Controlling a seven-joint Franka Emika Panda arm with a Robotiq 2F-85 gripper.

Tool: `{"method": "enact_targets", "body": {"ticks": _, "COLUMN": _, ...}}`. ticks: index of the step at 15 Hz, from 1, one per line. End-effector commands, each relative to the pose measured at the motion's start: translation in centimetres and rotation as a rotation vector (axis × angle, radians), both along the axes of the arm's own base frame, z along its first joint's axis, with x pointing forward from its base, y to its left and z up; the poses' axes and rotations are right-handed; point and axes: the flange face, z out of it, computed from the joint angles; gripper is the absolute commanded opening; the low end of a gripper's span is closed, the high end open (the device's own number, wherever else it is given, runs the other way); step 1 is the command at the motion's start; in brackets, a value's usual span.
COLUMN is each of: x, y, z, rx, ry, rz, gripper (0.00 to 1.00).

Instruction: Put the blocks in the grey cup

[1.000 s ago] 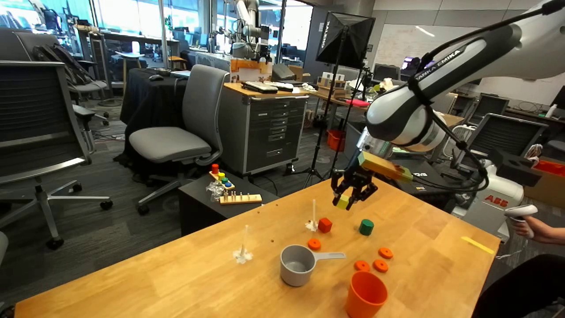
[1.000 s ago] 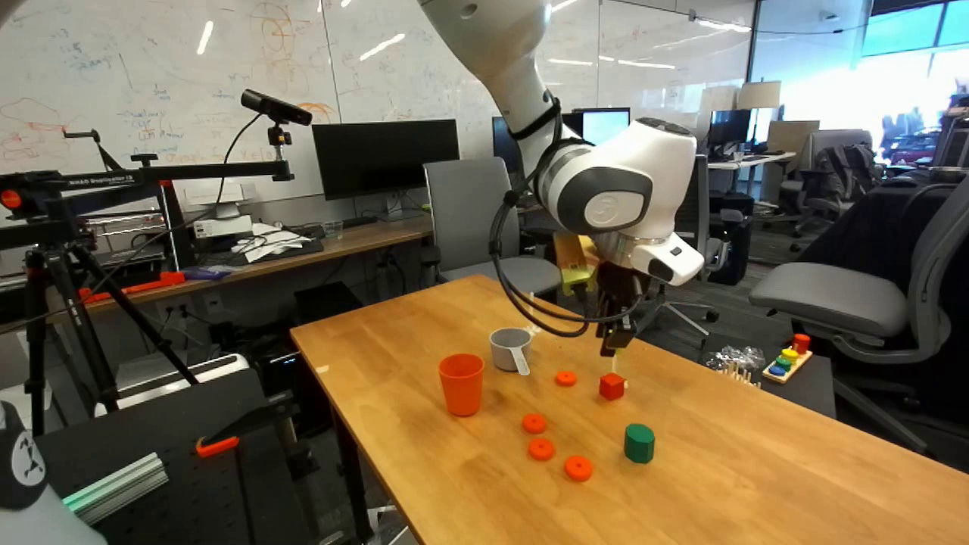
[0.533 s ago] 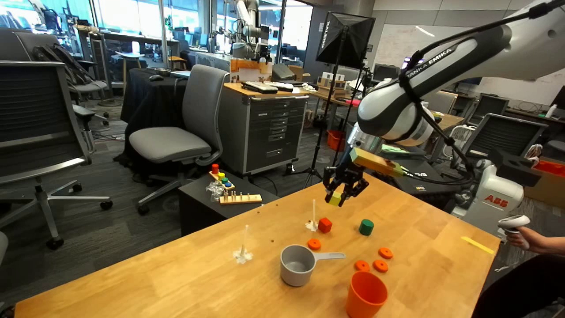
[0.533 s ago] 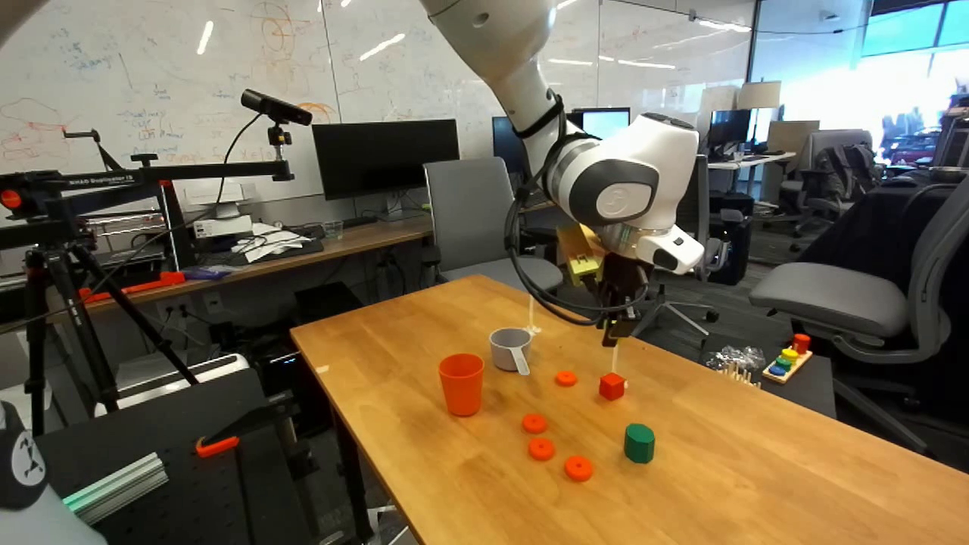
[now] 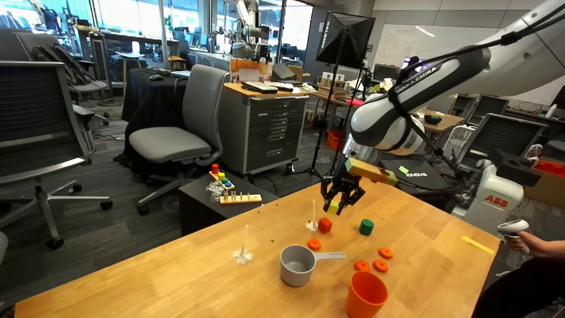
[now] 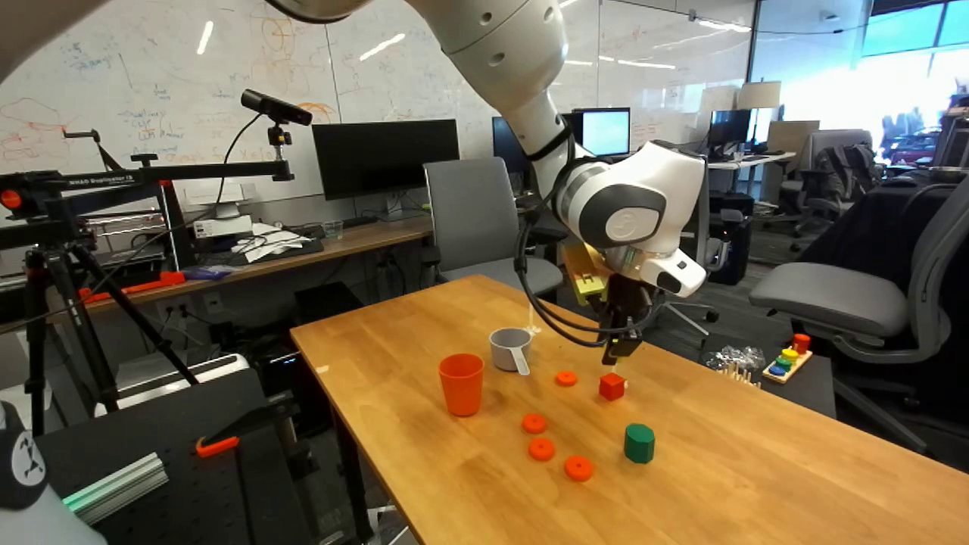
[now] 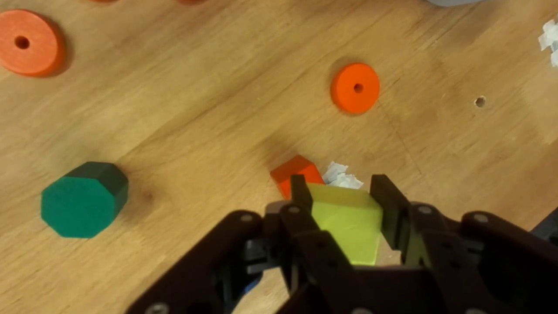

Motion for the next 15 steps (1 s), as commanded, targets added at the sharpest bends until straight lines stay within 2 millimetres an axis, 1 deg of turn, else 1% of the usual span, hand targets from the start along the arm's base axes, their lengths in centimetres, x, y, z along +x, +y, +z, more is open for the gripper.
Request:
{"method": "enact_targets", "body": {"ticks": 1, "x": 1.1, "y": -0.2, "z": -0.6, "rx": -0.01, "ry": 0.022, "rz": 0.022, "gripper": 0.16}}
{"method": "enact_targets", "body": {"ticks": 9, "x": 1.1, "y": -0.1, "z": -3.4, "rx": -0.01, "ry": 0.069, "rz": 0.035, "gripper": 0.16}}
{"method": "enact_targets", "body": {"ticks": 11, "x": 1.2, "y": 0.1, "z": -3.8, "rx": -0.016, "ry": 0.073, "rz": 0.045, "gripper": 0.16}}
{"method": "enact_targets", "body": {"ticks": 15, "x": 1.6, "y": 0.4, "z": -3.9, "rx": -0.024, "ry": 0.07, "rz": 0.06, "gripper": 0.16}}
